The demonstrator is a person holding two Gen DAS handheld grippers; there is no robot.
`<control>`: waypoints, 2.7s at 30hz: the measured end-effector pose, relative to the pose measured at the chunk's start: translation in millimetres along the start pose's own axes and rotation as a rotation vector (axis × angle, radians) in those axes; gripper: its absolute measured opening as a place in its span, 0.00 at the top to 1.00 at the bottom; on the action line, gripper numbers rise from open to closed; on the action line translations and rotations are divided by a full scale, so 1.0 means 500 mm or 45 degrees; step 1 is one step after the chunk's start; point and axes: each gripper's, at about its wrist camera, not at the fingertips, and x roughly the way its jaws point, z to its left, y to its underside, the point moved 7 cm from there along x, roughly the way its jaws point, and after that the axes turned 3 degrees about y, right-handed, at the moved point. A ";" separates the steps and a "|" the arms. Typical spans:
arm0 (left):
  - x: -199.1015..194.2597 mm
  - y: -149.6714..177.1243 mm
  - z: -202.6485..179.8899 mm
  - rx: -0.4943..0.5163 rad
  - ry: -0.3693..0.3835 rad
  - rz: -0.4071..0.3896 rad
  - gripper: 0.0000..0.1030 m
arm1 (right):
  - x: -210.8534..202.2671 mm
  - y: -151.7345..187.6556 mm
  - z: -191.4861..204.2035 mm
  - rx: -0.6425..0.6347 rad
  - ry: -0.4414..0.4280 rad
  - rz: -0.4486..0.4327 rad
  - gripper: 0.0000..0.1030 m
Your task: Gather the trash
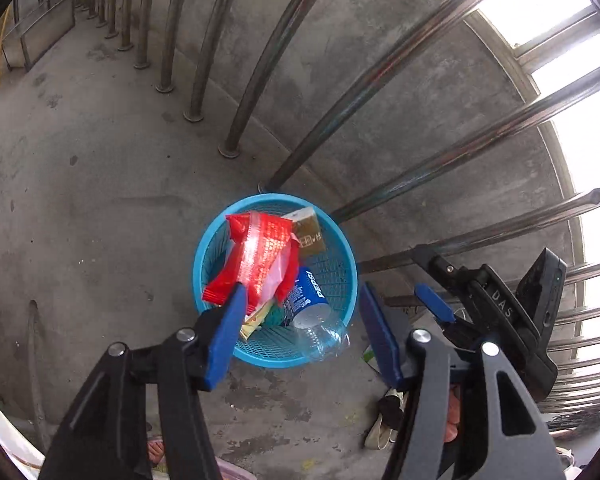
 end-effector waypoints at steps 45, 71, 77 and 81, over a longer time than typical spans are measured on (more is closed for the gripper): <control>-0.735 0.431 0.274 -0.342 -0.567 -0.811 0.05 | -0.255 0.269 0.454 -1.076 -0.366 -0.288 0.07; -0.743 0.890 0.393 -0.839 -1.094 -0.616 0.05 | -0.391 0.717 0.332 -1.728 -0.138 -0.072 0.07; -0.768 0.895 0.416 -0.858 -1.117 -0.626 0.05 | -0.380 0.704 0.266 -1.691 -0.004 -0.030 0.07; -0.742 0.860 0.342 -0.850 -1.131 -0.619 0.05 | -0.389 0.674 0.261 -1.635 0.026 -0.073 0.07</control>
